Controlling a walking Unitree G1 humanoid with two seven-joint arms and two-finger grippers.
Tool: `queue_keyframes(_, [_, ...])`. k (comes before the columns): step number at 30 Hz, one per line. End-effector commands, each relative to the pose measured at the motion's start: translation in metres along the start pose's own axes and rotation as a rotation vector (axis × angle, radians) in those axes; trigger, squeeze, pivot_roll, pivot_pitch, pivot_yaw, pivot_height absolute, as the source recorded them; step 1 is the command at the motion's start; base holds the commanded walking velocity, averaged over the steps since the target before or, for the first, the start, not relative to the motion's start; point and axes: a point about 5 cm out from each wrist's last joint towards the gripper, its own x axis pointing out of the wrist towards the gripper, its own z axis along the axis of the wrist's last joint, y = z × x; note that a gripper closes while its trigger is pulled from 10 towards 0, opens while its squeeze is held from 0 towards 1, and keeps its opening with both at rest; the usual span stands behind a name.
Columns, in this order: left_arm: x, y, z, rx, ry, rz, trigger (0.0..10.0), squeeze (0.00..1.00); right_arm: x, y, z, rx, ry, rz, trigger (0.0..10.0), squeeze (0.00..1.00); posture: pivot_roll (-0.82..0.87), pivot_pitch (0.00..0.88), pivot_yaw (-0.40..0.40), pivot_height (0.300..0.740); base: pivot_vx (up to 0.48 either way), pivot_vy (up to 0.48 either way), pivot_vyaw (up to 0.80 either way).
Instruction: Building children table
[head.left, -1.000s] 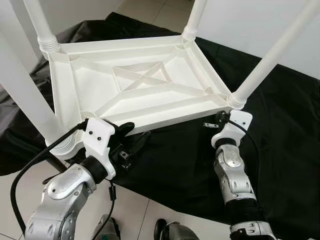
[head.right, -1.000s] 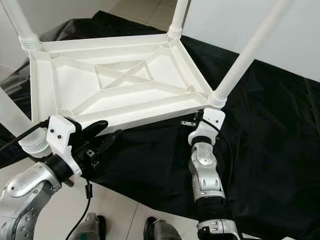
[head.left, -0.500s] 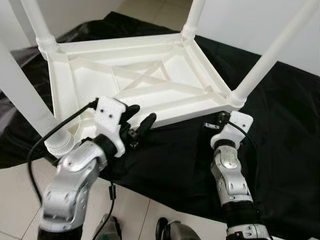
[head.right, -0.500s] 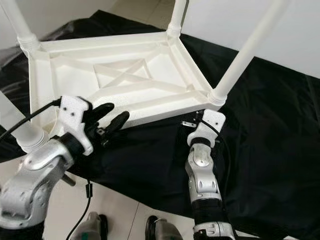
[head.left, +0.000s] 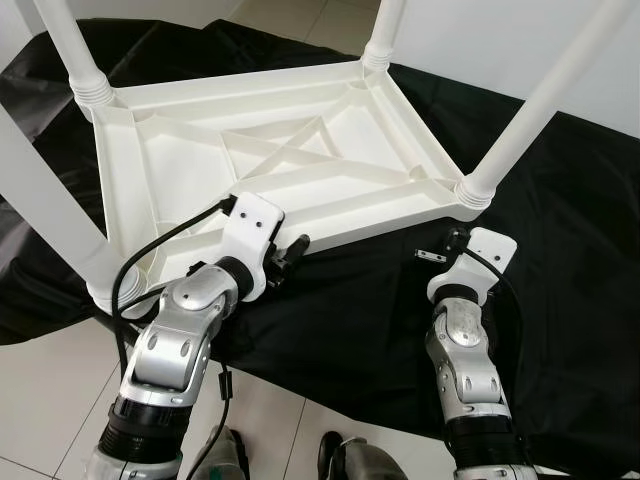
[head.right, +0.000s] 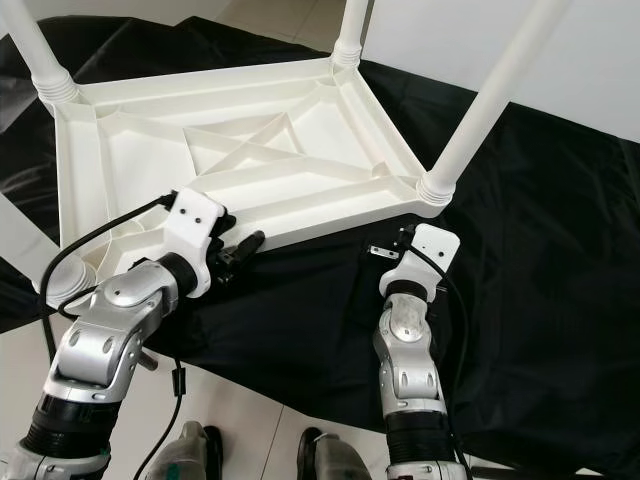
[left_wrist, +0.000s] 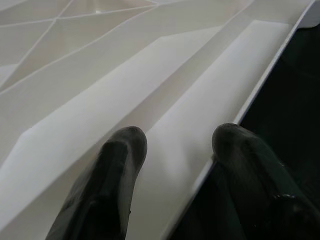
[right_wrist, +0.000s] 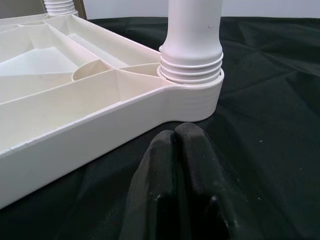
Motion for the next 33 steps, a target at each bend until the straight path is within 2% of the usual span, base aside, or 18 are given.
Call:
queue_keyframes(1, [0.003, 0.003, -0.008, 0.015, 0.041, 0.091, 10.0, 0.0, -0.003, -0.003, -0.003, -0.002, 0.019, -0.021, 10.0, 0.0, 0.16, 0.203, -0.042, 0.74, 0.0, 0.0, 0.0])
queue_keyframes(4, [0.004, 0.003, -0.012, 0.039, 0.075, 0.092, 10.0, 0.0, -0.002, -0.003, -0.001, 0.004, 0.017, -0.024, 10.0, 0.0, 0.16, 0.201, -0.04, 0.74, 0.0, 0.0, 0.0])
queue_keyframes(6, [0.006, 0.001, -0.02, 0.061, 0.132, 0.073, 10.0, 0.0, 0.0, -0.002, 0.002, 0.013, 0.017, -0.027, 10.0, 0.0, 0.16, 0.2, -0.037, 0.74, 0.0, 0.0, 0.0])
queue_keyframes(8, [0.006, -0.002, -0.022, 0.055, 0.145, 0.051, 10.0, 0.0, 0.001, -0.001, 0.004, 0.018, 0.017, -0.022, 10.0, 0.0, 0.16, 0.2, -0.036, 0.74, 0.0, 0.0, 0.0])
queue_keyframes(9, [0.007, -0.006, -0.025, -0.002, 0.166, 0.016, 10.0, 0.0, 0.002, 0.0, 0.006, 0.021, 0.017, -0.019, 10.0, 0.0, 0.16, 0.2, -0.035, 0.74, 0.0, 0.0, 0.0])
queue_keyframes(14, [0.007, -0.016, -0.026, -0.057, 0.181, -0.073, 10.0, 0.0, 0.005, 0.001, 0.008, 0.02, 0.017, -0.011, 10.0, 0.0, 0.16, 0.199, -0.034, 0.74, 0.0, 0.0, 0.0])
queue_keyframes(17, [0.004, -0.026, -0.025, -0.193, 0.186, -0.18, 10.0, 0.0, 0.009, 0.001, 0.012, 0.02, 0.012, -0.003, 10.0, 0.0, 0.16, 0.197, -0.034, 0.74, 0.0, 0.0, 0.0])
queue_keyframes(21, [0.004, -0.026, -0.018, -0.276, 0.156, -0.196, 10.0, 0.0, 0.01, 0.0, 0.012, 0.015, 0.011, -0.003, 10.0, 0.0, 0.16, 0.196, -0.036, 0.74, 0.0, 0.0, 0.0])
queue_keyframes(27, [0.003, -0.018, -0.003, -0.356, 0.079, -0.205, 10.0, 0.0, 0.009, 0.0, 0.01, 0.013, 0.025, 0.001, 10.0, 0.0, 0.16, 0.199, -0.038, 0.74, 0.0, 0.0, 0.0])
queue_keyframes(33, [0.001, -0.016, -0.007, -0.35, 0.103, -0.2, 10.0, 0.0, 0.01, 0.002, 0.008, 0.013, 0.041, 0.01, 10.0, 0.0, 0.15, 0.205, -0.041, 0.74, 0.0, 0.0, 0.0])
